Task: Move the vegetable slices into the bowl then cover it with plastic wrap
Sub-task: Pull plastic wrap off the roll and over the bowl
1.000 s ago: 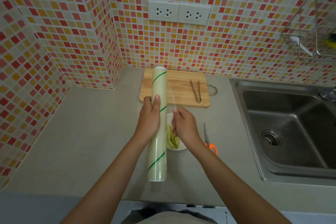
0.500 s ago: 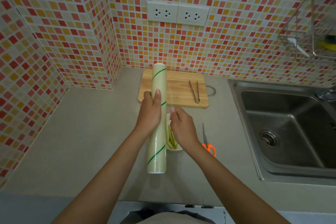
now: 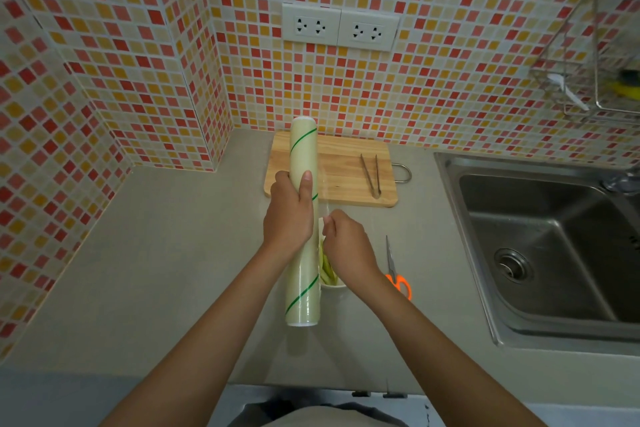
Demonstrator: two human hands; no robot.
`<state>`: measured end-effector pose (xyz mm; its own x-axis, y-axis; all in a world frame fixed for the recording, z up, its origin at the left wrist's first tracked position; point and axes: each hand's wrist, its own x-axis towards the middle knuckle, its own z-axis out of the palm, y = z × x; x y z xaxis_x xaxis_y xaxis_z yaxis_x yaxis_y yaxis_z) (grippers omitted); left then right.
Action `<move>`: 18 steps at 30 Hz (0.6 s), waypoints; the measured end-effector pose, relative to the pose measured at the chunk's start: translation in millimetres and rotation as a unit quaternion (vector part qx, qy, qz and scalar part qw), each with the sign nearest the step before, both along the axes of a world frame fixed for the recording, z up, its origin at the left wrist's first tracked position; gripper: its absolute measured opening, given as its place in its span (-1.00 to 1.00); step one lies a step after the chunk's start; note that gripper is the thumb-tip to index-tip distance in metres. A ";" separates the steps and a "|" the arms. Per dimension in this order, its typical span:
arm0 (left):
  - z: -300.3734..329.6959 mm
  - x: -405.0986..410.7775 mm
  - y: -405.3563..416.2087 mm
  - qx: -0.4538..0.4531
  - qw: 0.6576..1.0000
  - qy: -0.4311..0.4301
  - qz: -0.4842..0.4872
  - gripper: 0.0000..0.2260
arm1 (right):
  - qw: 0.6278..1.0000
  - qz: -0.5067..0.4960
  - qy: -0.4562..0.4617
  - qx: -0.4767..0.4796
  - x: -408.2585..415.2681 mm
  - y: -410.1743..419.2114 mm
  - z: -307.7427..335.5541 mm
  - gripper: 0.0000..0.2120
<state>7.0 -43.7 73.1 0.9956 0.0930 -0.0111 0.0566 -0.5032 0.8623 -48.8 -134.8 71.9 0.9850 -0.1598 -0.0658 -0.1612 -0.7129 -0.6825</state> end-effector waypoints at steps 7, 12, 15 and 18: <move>0.1 -4.1 -4.0 0.047 0.998 -0.044 0.018 -0.60 | 0.999 -0.018 0.031 -0.001 -0.1 1.8 0.1 -0.71; -2.9 -3.5 -5.8 0.073 0.996 -0.033 0.030 -0.51 | 0.995 -0.013 0.012 -0.103 3.0 -1.3 1.3 -0.73; -2.0 -2.8 -7.6 0.098 0.993 -0.047 0.046 -0.52 | 0.998 -0.028 0.000 -0.050 -0.4 1.0 1.2 -0.68; -1.0 -2.5 -9.1 0.113 0.990 -0.062 0.057 -0.53 | 0.999 -0.030 0.019 -0.041 -1.8 7.0 -1.1 -0.69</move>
<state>4.5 -52.8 72.1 0.9708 0.1912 0.1450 0.0247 -0.6805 0.7323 -50.7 -127.7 70.7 0.9707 -0.2243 -0.0865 -0.2291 -0.7542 -0.6154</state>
